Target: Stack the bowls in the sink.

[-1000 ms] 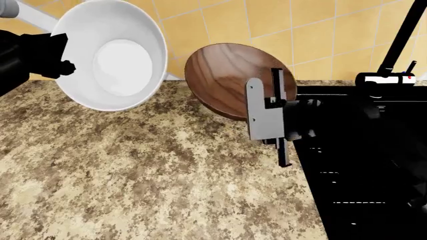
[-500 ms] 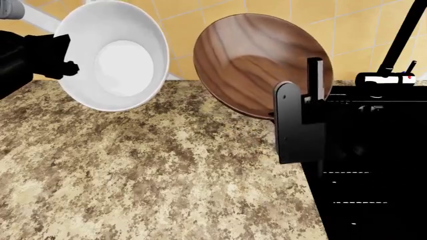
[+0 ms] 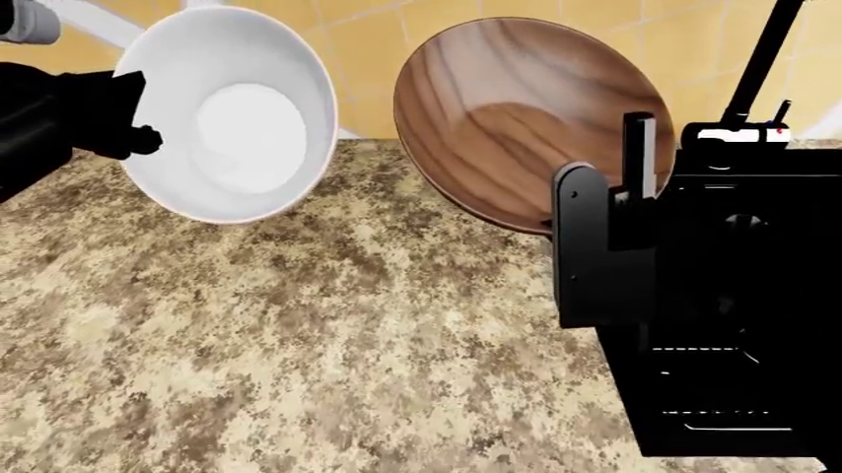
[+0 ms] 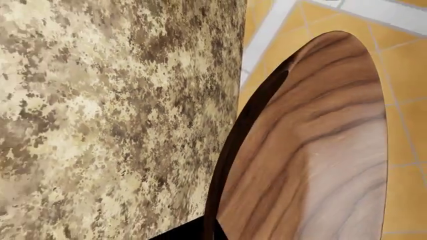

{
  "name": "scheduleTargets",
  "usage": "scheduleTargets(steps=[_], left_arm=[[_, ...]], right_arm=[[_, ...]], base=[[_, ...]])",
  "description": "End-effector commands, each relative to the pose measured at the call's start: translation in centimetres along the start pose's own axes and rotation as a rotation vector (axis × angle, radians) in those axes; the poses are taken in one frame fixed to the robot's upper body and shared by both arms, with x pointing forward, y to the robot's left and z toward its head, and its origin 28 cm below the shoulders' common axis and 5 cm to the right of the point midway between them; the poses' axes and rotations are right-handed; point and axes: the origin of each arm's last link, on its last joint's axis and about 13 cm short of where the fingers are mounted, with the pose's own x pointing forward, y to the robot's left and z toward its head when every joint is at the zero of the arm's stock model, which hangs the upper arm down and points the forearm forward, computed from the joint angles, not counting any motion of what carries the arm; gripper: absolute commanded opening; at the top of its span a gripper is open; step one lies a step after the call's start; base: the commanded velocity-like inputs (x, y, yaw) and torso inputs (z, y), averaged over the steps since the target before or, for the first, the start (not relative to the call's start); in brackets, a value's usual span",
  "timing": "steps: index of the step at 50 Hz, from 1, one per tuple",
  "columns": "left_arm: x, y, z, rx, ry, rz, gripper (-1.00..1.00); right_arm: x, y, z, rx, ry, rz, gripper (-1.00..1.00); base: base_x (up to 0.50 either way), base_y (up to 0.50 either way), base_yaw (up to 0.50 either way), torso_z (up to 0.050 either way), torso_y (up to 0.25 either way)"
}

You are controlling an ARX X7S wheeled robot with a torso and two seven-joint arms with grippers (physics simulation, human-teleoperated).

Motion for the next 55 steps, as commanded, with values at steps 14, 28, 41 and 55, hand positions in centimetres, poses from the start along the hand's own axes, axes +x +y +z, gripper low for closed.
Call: scheduleTargets(steps=[14,28,41,55], left_arm=[[0.00,0.10,-0.08,0.003,-0.010,0.003,-1.00],[0.18,-0.04,0.00,0.005,-0.009,-0.001,-1.00],[0.26,-0.17,-0.03,0.008,-0.007,-0.006,-1.00],[0.24,-0.07,-0.24,0.006,-0.006,-0.004,-1.00]], right_arm=[[-0.01,0.31,0.05,0.005,-0.006,-0.017,-1.00],[-0.14,0.53,-0.04,0.033,0.000,-0.015,-1.00],[-0.27,0.69,-0.05,0.036,0.000,-0.012,-1.00],[-0.24,0.85,0.01,0.045,-0.006,-0.011,-1.00]], base=[[-0.17,0.00,0.00,0.000,0.000],[0.00,-0.29,0.00,0.000,0.000],[0.00,-0.50,0.00,0.000,0.001],[0.00,-0.50,0.00,0.001,0.000]])
